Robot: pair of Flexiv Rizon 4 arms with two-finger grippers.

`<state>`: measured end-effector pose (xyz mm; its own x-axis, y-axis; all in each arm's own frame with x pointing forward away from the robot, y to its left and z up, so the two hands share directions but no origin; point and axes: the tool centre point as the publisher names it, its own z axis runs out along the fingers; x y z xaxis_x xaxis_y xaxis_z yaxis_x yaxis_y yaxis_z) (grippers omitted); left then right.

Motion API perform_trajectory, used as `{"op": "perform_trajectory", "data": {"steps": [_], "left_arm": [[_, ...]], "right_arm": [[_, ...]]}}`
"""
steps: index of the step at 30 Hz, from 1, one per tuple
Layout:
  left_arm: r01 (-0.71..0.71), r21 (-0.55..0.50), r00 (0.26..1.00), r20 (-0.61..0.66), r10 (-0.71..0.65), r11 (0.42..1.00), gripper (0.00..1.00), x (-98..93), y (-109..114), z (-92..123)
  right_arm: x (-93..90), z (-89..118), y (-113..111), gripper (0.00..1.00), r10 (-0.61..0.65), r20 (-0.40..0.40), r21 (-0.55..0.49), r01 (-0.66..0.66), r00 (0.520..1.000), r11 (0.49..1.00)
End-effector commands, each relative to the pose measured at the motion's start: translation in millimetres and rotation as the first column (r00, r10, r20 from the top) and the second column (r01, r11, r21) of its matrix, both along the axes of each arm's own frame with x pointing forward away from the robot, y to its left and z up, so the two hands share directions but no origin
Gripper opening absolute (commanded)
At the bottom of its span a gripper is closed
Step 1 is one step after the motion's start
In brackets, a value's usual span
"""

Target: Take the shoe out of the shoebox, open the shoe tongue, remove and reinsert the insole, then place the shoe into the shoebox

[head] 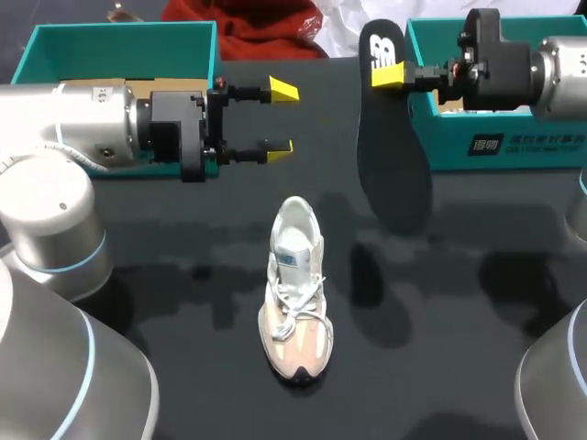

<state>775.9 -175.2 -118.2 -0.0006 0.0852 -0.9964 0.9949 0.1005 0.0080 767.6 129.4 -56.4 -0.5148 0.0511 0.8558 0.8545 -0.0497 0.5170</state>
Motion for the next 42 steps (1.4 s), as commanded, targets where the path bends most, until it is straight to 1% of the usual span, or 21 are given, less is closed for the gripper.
{"op": "perform_trajectory", "data": {"steps": [1,2,6,7,11,12,22,26,30,35,39,41,42], "left_arm": [[0.038,-0.022,0.999,0.005,-0.038,0.999,1.00,2.2,-6.8,-3.8],[0.043,-0.030,0.999,0.012,-0.043,0.999,1.00,2.9,-9.2,-4.7],[0.093,-0.068,0.995,0.028,-0.091,0.993,1.00,4.3,-14.0,-2.2],[0.092,-0.069,0.995,0.034,-0.089,0.993,1.00,5.1,-14.8,-0.7],[0.109,-0.088,0.993,0.052,-0.105,0.990,1.00,8.0,-18.4,6.7],[0.097,-0.071,0.994,0.065,-0.092,0.993,1.00,8.2,-19.1,8.4],[0.094,-0.067,0.994,0.062,-0.090,0.993,1.00,7.7,-21.5,7.3],[0.074,-0.070,0.995,0.067,-0.070,0.995,1.00,8.1,-28.9,7.3],[0.079,-0.072,0.994,0.078,-0.073,0.994,1.00,10.9,-33.6,10.5],[0.072,-0.067,0.994,0.089,-0.066,0.995,1.00,17.7,-39.8,10.8],[0.067,-0.060,0.994,0.089,-0.062,0.996,0.70,23.0,-44.6,8.2],[0.067,-0.057,0.994,0.089,-0.062,0.996,0.49,24.4,-46.7,7.0],[0.068,-0.056,0.994,0.089,-0.063,0.996,0.47,24.9,-47.6,6.4]], "right_arm": [[5.3,1.8,3.1,0.00,0.013,-0.003,-0.010,-0.013,1.000,1.000],[8.2,-2.0,8.3,0.00,0.027,-0.042,-0.008,-0.027,0.999,1.000],[26.1,-5.6,23.7,0.00,0.042,-0.119,-0.001,-0.042,0.992,0.999],[30.5,-6.9,27.0,0.00,0.046,-0.145,0.016,-0.044,0.988,0.999],[45.6,-18.2,38.6,0.00,0.058,-0.247,0.021,-0.054,0.967,0.998],[47.8,-19.7,39.4,0.00,0.050,-0.257,0.000,-0.052,0.965,0.999],[47.8,-19.7,39.4,0.00,0.050,-0.257,0.000,-0.052,0.965,0.999],[58.1,-28.9,51.8,0.00,0.062,-0.356,0.009,-0.063,0.933,0.998],[62.4,-37.1,58.9,0.00,0.077,-0.423,0.027,-0.073,0.903,0.997],[64.0,-45.8,61.8,0.00,0.064,-0.476,0.029,-0.057,0.877,0.998],[66.0,-51.9,64.6,0.00,0.059,-0.513,0.040,-0.044,0.857,0.998],[67.0,-53.7,66.2,0.00,0.061,-0.522,0.042,-0.046,0.851,0.998],[67.5,-54.6,66.6,0.00,0.059,-0.525,0.043,-0.043,0.849,0.998]]}}
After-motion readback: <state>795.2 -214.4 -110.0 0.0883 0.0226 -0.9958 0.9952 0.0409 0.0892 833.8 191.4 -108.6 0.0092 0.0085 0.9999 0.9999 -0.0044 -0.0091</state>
